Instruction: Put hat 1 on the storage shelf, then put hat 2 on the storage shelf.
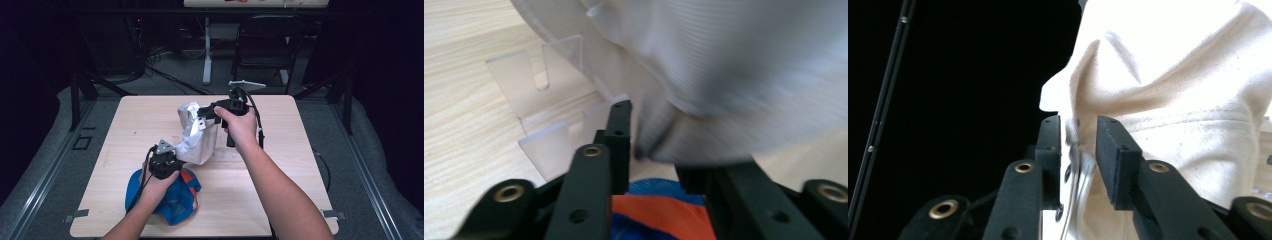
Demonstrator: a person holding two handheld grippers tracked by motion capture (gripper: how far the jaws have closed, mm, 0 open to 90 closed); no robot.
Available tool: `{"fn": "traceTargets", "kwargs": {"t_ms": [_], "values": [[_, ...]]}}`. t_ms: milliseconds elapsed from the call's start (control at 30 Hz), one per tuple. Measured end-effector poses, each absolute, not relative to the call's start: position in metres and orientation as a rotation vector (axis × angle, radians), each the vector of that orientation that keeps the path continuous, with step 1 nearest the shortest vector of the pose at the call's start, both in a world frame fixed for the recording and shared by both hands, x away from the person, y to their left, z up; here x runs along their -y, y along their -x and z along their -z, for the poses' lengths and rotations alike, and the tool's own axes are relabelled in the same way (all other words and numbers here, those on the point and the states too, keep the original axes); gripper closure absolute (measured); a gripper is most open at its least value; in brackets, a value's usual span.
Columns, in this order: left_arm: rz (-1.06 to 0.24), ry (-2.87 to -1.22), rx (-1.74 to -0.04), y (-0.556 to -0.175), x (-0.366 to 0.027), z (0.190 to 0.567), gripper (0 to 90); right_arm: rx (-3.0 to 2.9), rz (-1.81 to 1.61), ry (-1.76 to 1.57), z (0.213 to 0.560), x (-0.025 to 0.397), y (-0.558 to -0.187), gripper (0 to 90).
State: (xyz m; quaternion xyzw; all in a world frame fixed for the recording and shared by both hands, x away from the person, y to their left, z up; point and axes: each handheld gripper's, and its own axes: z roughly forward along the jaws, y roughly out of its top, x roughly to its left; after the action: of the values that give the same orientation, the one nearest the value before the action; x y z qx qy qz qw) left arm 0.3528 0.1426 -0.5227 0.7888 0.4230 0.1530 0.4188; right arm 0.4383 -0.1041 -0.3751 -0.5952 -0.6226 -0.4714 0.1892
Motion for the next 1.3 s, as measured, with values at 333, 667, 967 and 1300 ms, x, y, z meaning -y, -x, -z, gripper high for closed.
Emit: {"fn": "traceTargets", "kwargs": {"t_ms": [333,667,967,1300], "values": [[-0.412,-1.940,-0.996,-0.323,-0.171,0.504,58.8,1.900,1.445,1.655,0.368,0.135,-0.407,64.1],[-0.475,-1.916,-1.076,-0.302,-0.220,0.503,52.1,2.063,1.507,1.657,0.398,0.164,-0.369,60.5],[-0.472,-1.928,-1.172,-0.288,-0.261,0.518,52.7,2.181,1.473,1.694,0.442,0.171,-0.339,60.6],[-0.477,-1.889,-1.251,-0.280,-0.283,0.538,46.5,2.256,1.436,1.690,0.481,0.157,-0.315,58.9]]}}
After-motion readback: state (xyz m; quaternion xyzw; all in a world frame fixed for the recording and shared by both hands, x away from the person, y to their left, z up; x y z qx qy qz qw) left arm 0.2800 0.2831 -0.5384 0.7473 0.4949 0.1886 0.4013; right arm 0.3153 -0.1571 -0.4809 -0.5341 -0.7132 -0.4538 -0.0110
